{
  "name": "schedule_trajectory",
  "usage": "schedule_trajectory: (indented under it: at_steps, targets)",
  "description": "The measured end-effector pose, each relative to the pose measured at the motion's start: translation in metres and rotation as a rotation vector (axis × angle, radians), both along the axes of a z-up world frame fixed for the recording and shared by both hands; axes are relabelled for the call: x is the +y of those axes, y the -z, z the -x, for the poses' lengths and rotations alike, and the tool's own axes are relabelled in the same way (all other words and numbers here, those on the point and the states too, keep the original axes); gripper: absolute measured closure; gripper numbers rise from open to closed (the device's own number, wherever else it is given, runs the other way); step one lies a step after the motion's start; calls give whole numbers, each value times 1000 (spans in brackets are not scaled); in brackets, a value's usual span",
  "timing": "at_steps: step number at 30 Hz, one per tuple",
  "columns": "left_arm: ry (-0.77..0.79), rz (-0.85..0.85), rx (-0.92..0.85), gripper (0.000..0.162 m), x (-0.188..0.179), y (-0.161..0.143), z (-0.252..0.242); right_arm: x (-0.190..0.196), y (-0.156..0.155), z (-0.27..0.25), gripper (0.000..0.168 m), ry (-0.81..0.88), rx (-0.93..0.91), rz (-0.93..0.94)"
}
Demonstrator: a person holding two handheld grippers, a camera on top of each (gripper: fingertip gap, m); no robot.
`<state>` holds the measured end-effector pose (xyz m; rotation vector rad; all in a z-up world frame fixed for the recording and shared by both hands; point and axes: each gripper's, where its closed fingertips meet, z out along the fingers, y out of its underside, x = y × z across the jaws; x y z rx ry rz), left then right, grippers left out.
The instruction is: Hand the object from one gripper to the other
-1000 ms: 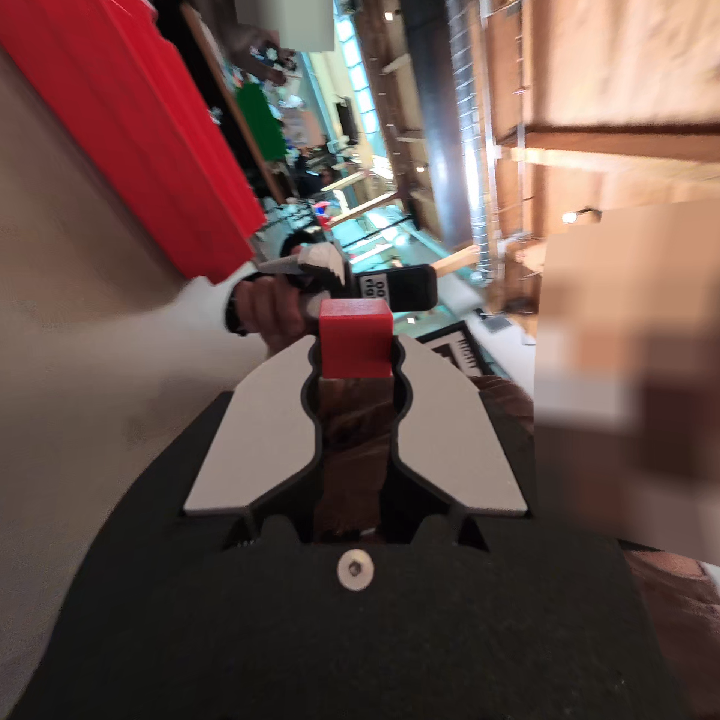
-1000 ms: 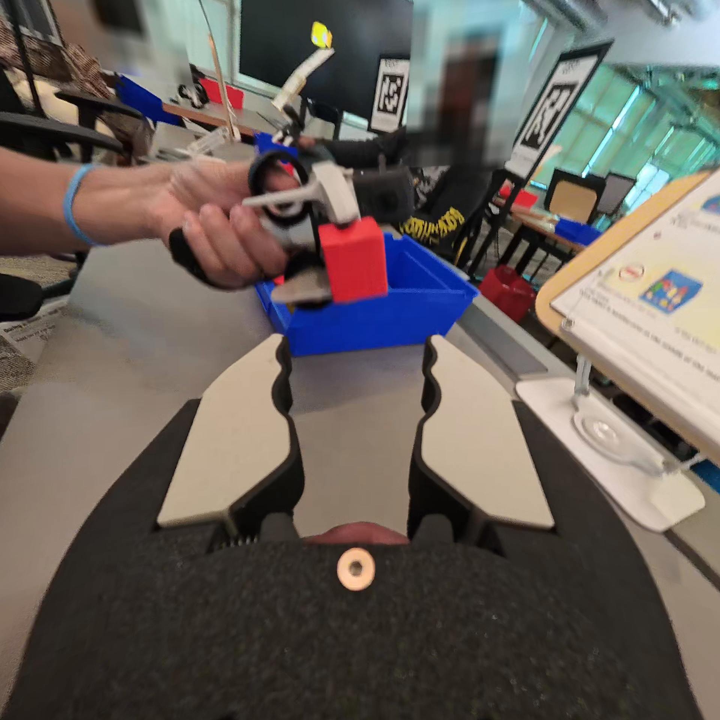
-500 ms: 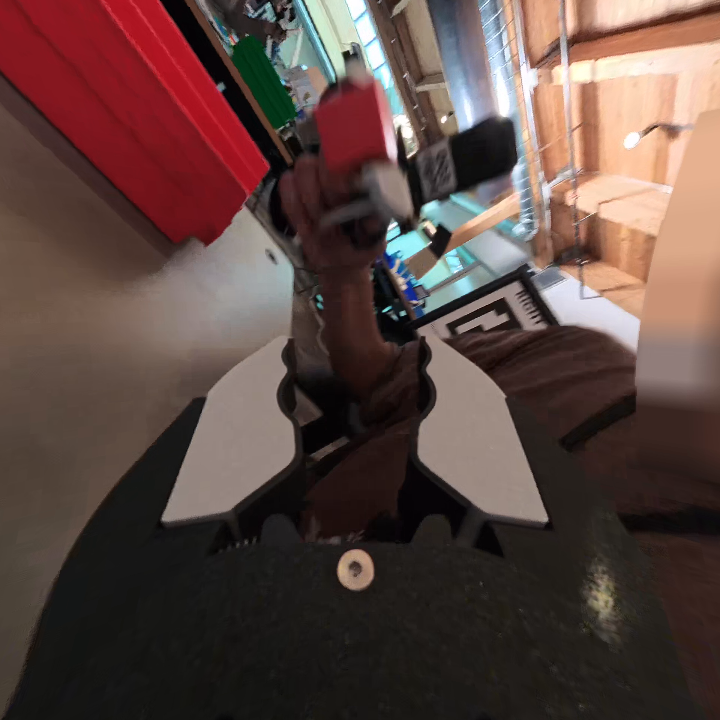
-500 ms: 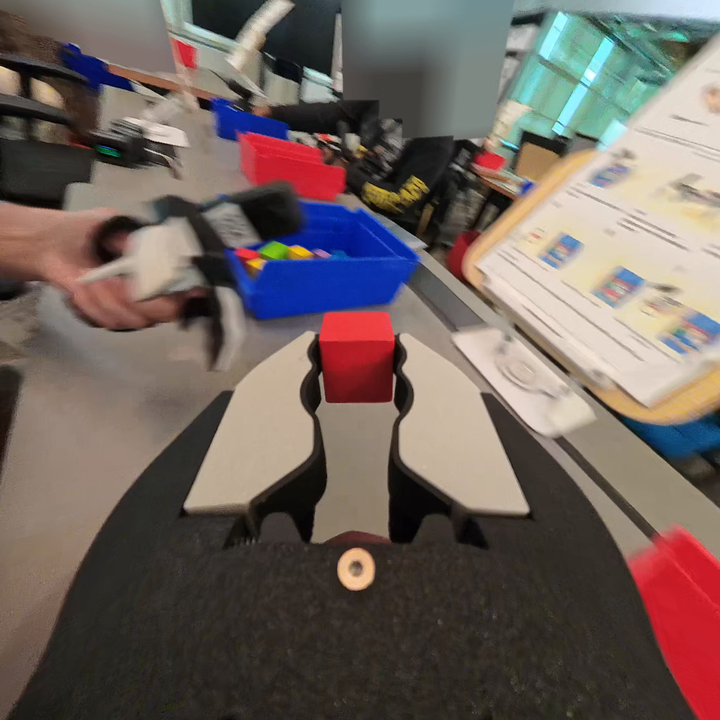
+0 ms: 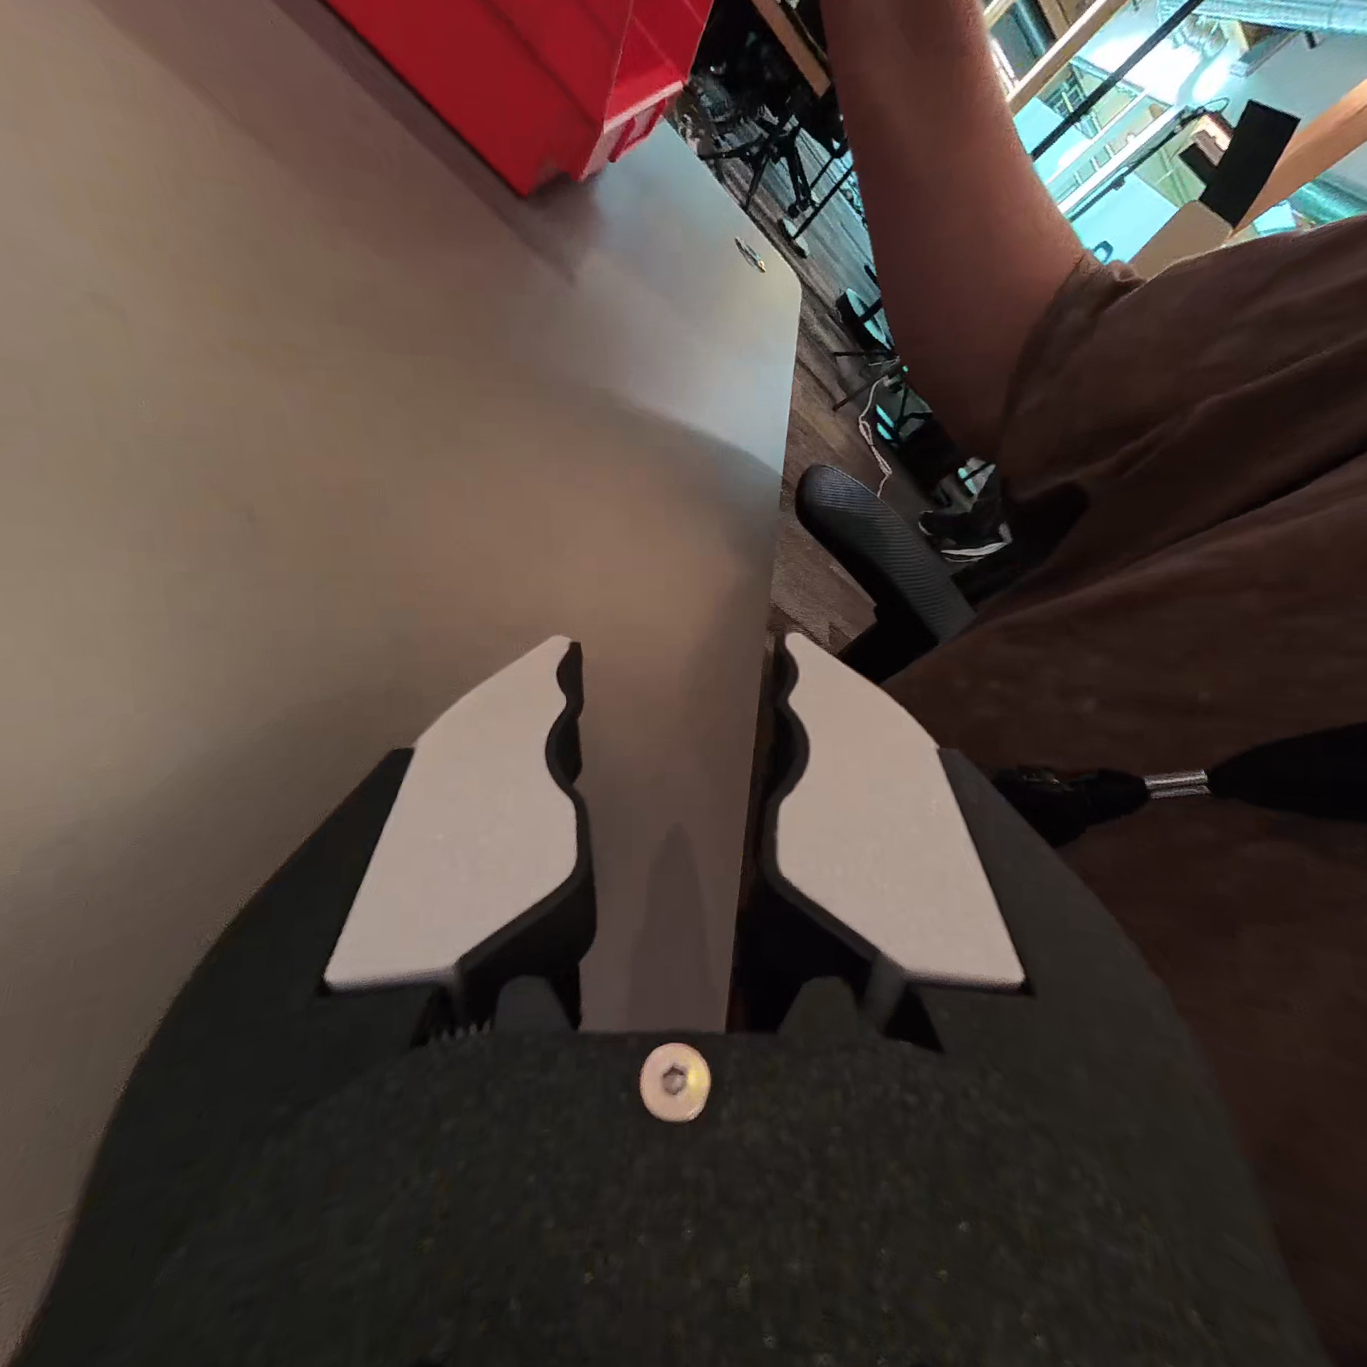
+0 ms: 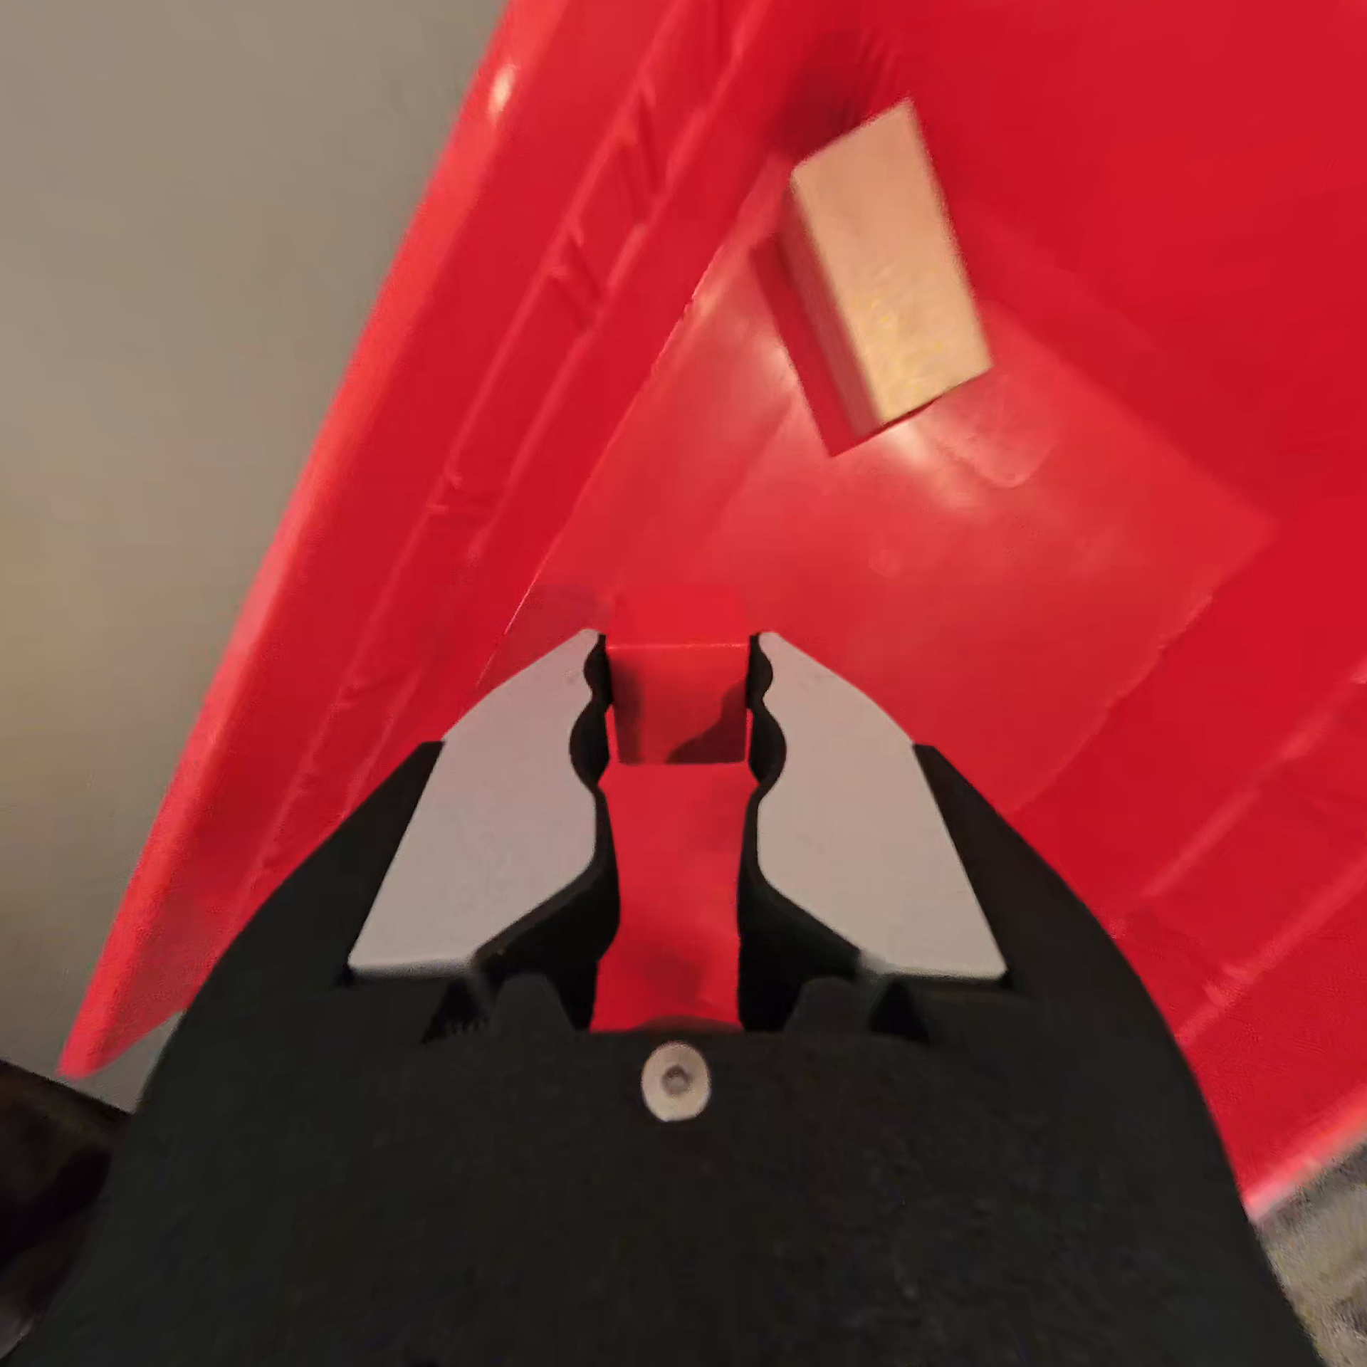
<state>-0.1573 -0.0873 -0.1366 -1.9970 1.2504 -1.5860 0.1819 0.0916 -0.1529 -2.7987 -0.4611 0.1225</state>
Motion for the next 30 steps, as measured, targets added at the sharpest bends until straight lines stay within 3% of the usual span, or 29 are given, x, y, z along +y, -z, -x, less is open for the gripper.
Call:
schedule_trajectory:
  at_steps: [4,11,14,17,20,23,26,30]
  targets:
    - [6,11,-7,113,-4,-1,2,4,25,5,134,5,-44,69]
    - [-22,-30,18,113,3,2,9,6,42,11,133,25,-85,97]
    - [-46,-71,31,113,10,-2,16,6,23,10,114,115,-29,-9]
    - [-85,-159,12,113,28,-34,40,-5,-32,0,105,236,-3,-281]
    - [-164,-322,74,112,69,-68,89,-34,-98,31,107,218,134,-608]
    - [-233,-488,226,112,128,-84,140,-68,-136,105,109,39,327,-816]
    - [-238,-574,393,110,184,-81,171,-93,-131,185,109,-151,442,-854]
    - [-181,-703,681,104,254,-49,197,-107,-100,274,108,-374,542,-881]
